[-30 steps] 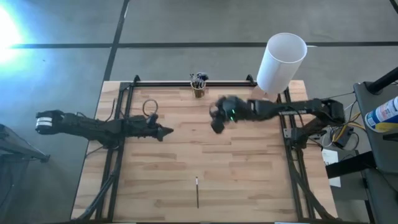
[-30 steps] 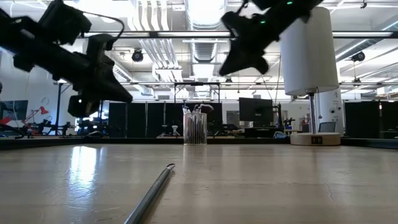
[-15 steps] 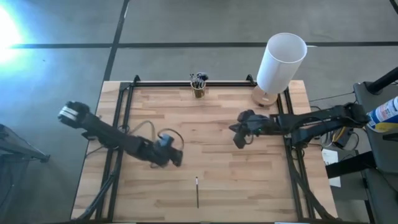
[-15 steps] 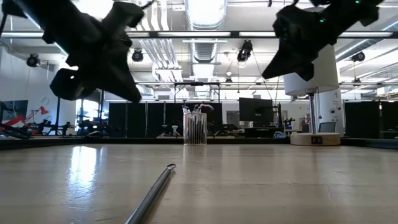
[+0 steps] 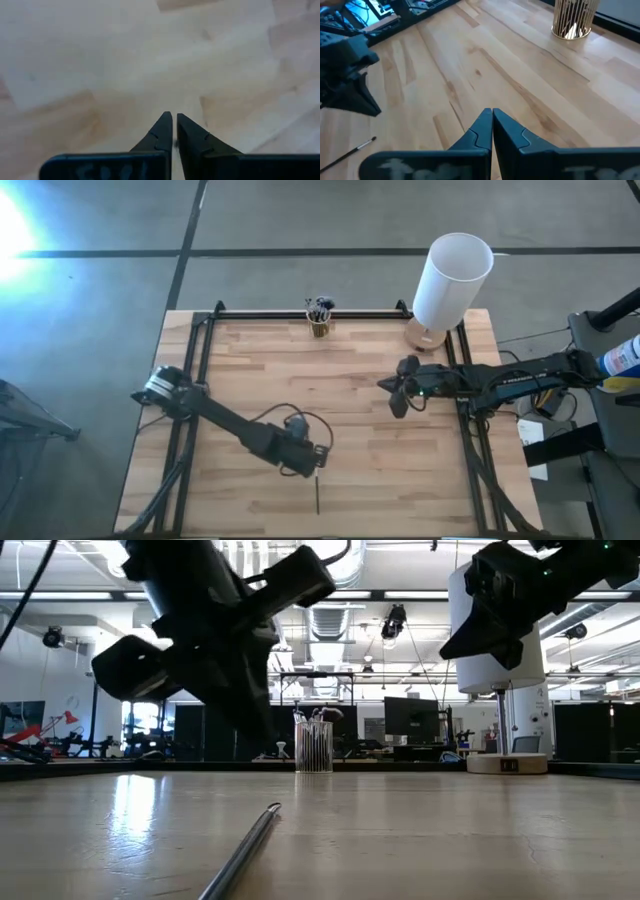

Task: Put items in baskets/containers
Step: Put the black eyeshadow brush into the yellow pen holder

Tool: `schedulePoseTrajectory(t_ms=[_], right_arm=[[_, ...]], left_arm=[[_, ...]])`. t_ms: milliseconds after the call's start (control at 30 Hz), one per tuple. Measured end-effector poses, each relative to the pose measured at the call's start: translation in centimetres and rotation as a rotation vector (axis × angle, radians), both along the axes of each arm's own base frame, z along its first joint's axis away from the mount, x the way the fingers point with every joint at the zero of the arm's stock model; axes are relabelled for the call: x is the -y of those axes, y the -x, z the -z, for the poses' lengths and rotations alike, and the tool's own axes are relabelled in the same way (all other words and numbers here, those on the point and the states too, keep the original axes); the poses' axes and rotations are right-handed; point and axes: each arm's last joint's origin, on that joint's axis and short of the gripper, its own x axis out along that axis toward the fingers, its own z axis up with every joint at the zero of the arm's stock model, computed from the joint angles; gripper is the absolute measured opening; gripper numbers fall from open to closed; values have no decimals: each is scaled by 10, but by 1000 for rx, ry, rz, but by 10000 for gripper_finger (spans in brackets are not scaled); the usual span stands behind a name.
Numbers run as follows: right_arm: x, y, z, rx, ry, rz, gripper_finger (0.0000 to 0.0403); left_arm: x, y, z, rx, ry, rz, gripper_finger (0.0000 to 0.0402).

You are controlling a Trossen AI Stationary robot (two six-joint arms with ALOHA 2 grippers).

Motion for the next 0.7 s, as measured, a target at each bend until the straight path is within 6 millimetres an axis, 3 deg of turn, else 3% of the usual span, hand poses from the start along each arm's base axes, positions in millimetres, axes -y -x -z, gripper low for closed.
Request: schedulePoseTrajectory(t_ms=[200, 400, 700], right_arm=[[0, 2, 4, -13, -3, -6, 8], [0, 2, 5, -16, -8, -15, 8], [-1, 2, 6, -19, -19, -34, 8]], left_arm=[[16, -28, -4, -77, 50, 27, 68], [26, -44, 0, -210, 51, -8, 117], [32, -49, 14, -226, 88, -80, 121]])
